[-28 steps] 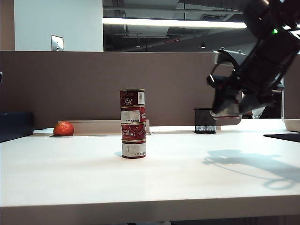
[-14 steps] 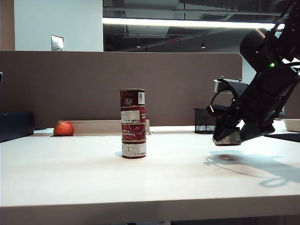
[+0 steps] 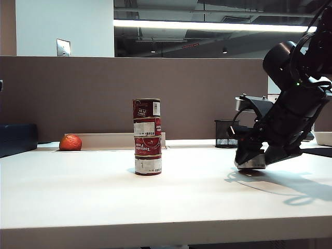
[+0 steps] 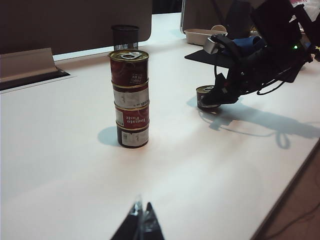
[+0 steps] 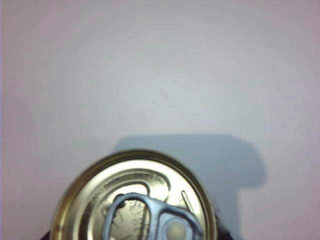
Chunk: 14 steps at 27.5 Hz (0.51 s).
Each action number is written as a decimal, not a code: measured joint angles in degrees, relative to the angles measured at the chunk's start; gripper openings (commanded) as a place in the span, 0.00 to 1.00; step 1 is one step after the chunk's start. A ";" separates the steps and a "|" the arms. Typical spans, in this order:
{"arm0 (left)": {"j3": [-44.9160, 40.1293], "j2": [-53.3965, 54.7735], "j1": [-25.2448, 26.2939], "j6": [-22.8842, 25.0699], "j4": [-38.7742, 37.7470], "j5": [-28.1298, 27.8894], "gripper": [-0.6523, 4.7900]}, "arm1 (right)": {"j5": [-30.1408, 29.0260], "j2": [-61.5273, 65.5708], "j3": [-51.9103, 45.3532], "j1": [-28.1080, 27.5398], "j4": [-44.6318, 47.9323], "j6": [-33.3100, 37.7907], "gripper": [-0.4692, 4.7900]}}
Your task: Take a can of tomato sauce from the stacked ones and place it on the table.
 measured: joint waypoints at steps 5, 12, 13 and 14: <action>0.00 0.00 0.00 0.02 0.00 0.00 0.11 | 0.00 0.39 0.11 0.00 0.44 0.00 0.44; 0.00 0.00 0.00 0.00 0.00 0.00 0.11 | 0.00 0.39 0.11 0.00 0.15 0.00 0.55; 0.00 0.00 0.00 0.00 0.00 0.00 0.11 | -0.02 0.39 0.13 0.00 0.04 0.00 0.58; 0.00 0.00 0.00 0.00 0.00 0.00 0.11 | 0.00 0.39 0.17 0.00 -0.15 0.00 0.62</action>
